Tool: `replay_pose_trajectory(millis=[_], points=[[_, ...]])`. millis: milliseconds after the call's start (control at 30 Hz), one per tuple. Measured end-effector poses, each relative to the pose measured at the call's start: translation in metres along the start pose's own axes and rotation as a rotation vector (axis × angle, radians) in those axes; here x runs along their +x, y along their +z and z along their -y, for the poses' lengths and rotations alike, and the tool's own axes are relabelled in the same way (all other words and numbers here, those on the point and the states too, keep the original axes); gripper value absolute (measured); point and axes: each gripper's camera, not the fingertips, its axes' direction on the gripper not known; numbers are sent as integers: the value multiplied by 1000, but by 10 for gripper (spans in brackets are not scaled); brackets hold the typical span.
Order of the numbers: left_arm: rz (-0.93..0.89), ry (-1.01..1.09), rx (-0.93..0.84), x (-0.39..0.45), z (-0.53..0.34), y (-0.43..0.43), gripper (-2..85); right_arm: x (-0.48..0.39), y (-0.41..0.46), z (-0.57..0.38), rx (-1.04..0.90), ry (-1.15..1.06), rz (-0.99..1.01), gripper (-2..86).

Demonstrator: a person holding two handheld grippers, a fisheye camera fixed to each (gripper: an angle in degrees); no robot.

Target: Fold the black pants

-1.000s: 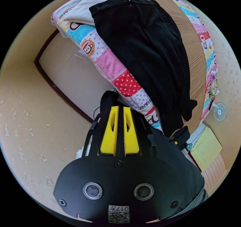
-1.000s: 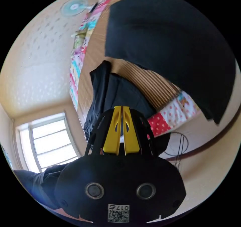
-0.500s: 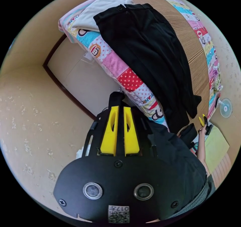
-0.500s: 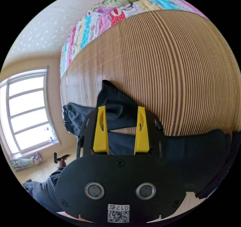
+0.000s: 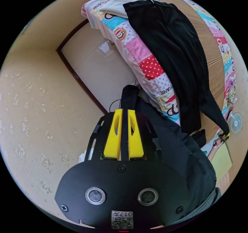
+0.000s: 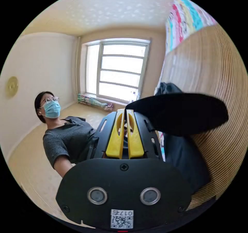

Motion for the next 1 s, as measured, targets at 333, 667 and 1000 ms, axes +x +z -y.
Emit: replay_pose_trajectory(millis=[333,667,1000], points=[[29,52,2,14,12,-11,39,-23,-173,-5,709,450,-737,6],[-167,11,35,-5,41,-28,51,21,-59,-84,368,513,-671,5],[-502,-93,61,-38,115,-58,75,65,25,-269,605,924,-274,15]])
